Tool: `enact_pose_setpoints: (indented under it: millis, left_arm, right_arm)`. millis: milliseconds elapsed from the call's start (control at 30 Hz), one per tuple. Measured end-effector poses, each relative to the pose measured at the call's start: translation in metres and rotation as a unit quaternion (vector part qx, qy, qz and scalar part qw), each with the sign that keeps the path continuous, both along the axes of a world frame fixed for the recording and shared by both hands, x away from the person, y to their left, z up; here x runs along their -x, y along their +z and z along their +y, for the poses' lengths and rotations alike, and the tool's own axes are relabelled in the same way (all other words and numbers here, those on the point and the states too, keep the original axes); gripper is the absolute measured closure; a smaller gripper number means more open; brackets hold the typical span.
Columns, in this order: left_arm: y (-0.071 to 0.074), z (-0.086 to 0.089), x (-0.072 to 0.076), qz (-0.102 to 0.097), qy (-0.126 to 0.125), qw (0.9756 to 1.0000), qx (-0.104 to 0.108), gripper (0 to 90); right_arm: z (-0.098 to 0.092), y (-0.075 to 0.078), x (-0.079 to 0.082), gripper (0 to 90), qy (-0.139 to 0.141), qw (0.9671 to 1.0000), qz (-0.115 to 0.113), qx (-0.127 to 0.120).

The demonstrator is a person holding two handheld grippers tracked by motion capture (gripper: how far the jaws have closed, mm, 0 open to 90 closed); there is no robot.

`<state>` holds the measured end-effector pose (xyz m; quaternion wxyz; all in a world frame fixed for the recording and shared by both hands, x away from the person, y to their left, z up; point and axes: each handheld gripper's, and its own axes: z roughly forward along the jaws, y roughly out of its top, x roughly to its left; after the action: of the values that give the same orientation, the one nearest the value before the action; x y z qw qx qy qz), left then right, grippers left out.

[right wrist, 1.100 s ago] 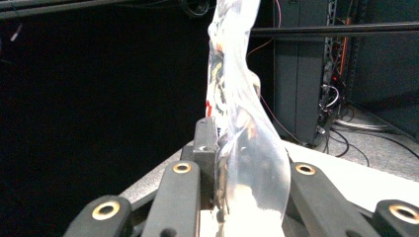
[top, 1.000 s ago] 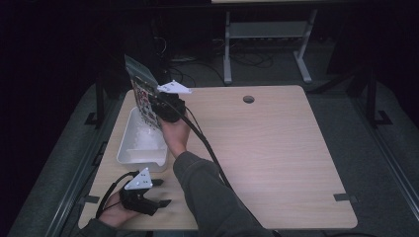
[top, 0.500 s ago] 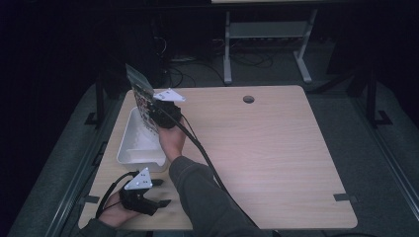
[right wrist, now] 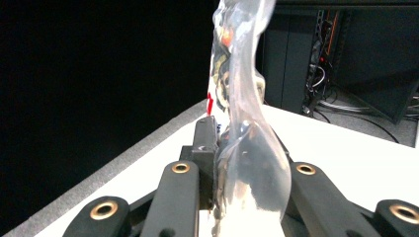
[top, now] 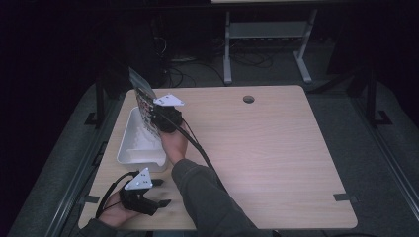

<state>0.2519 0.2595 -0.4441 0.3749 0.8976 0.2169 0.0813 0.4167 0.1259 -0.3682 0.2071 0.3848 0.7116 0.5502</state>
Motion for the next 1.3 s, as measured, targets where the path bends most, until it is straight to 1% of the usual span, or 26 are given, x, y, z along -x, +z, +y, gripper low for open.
enact_pose_setpoints:
  millis: [133, 367, 433, 533, 667, 700, 733, 767, 833, 967, 1000, 1100, 1167, 1300]
  left_arm:
    - [0.0, 0.0, 0.0, 0.0, 0.0, 1.0, -0.002, 26.3]
    - [0.0, -0.001, 0.0, 0.0, -0.001, 1.0, -0.004, 26.4]
    - [0.0, -0.001, 0.0, -0.001, -0.001, 1.0, -0.005, 26.3]
    - [-0.001, -0.001, 0.0, 0.0, -0.001, 1.0, -0.004, 26.3]
    - [-0.001, -0.001, 0.0, 0.0, -0.001, 1.0, -0.004, 26.3]
    - [-0.001, -0.001, 0.0, 0.0, -0.001, 1.0, -0.004, 26.3]
    - [-0.001, -0.001, 0.0, 0.0, -0.002, 1.0, -0.004, 26.4]
    - [-0.001, -0.001, 0.0, 0.0, -0.001, 1.0, -0.004, 26.4]
    - [-0.001, -0.001, 0.0, 0.0, -0.001, 1.0, -0.003, 26.3]
    - [-0.001, -0.001, 0.0, -0.001, -0.002, 1.0, -0.005, 26.3]
    - [-0.001, -0.001, 0.0, -0.001, -0.002, 1.0, -0.005, 26.3]
    - [-0.001, -0.001, 0.0, -0.001, -0.003, 1.0, -0.006, 26.3]
    - [-0.001, -0.001, 0.0, -0.001, -0.003, 1.0, -0.006, 26.3]
    - [-0.001, -0.001, -0.001, -0.001, -0.003, 1.0, -0.006, 26.3]
  right_arm:
    - [-0.001, 0.001, 0.001, 74.4, 0.004, 1.0, 0.004, 0.006]
    - [0.002, 0.001, 0.005, 74.4, 0.009, 0.9997, -0.001, 0.022]
    - [0.0, 0.001, 0.004, 74.3, 0.008, 0.9998, 0.005, 0.017]
    - [-0.001, 0.002, 0.002, 74.0, 0.009, 0.9998, 0.009, 0.017]
    - [-0.008, 0.003, -0.003, 71.5, 0.013, 0.9996, 0.025, 0.009]
    - [-0.008, 0.003, -0.003, 71.5, 0.013, 0.9996, 0.025, 0.009]
    - [-0.011, 0.003, -0.004, 69.6, 0.017, 0.9995, 0.027, 0.006]
    - [-0.011, 0.003, -0.004, 69.6, 0.017, 0.9995, 0.027, 0.006]
    - [-0.012, 0.003, -0.005, 62.8, 0.022, 0.9993, 0.03, 0.0]
    - [-0.015, 0.003, -0.007, 54.8, 0.032, 0.9987, 0.04, -0.009]
    - [-0.017, 0.004, -0.008, 52.4, 0.039, 0.998, 0.047, -0.014]
    - [-0.019, 0.004, -0.009, 51.8, 0.047, 0.9976, 0.049, -0.014]
    - [-0.02, 0.004, -0.008, 49.2, 0.052, 0.9973, 0.051, -0.014]
    - [-0.024, 0.003, -0.01, 45.6, 0.066, 0.9958, 0.062, -0.016]
